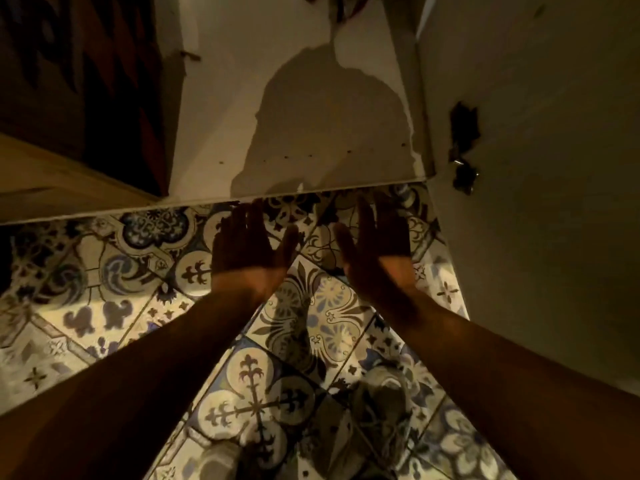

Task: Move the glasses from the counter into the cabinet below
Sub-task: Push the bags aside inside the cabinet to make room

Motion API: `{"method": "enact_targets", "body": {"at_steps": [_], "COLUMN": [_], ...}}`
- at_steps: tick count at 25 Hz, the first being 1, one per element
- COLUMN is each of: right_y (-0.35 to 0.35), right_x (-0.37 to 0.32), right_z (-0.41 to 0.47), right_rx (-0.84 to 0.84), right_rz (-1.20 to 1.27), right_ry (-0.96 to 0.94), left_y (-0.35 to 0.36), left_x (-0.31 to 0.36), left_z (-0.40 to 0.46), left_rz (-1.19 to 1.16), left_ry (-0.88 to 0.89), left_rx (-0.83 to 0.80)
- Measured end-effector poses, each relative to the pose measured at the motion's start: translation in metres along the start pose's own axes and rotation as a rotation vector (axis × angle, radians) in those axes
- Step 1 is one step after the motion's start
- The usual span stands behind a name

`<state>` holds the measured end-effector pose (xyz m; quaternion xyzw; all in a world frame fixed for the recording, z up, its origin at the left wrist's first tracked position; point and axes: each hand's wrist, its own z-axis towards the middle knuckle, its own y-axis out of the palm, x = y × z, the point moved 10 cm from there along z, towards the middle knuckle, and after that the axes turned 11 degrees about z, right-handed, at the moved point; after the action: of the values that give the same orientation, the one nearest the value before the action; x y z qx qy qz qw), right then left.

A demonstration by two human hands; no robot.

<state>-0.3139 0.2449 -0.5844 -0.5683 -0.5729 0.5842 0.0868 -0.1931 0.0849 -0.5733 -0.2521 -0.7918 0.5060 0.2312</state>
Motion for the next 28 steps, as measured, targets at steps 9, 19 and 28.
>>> {"method": "enact_targets", "body": {"at_steps": [9,19,28], "right_y": [0.002,-0.125,-0.243], "right_x": [0.013,-0.118,-0.277], "right_z": [-0.153,-0.301,-0.351], "right_rx": [-0.243,-0.242,-0.691], "right_rz": [0.149,0.222,0.050], "right_ry": [0.291,0.303,0.227], "left_y": [0.003,-0.156,-0.342], "left_x": [-0.048,-0.038,-0.044], "left_z": [-0.134,-0.281,-0.372], "left_rz": [0.040,0.054,0.001], "left_ry": [-0.004,0.033,-0.007], "left_rx": [-0.341,-0.562,-0.597]}}
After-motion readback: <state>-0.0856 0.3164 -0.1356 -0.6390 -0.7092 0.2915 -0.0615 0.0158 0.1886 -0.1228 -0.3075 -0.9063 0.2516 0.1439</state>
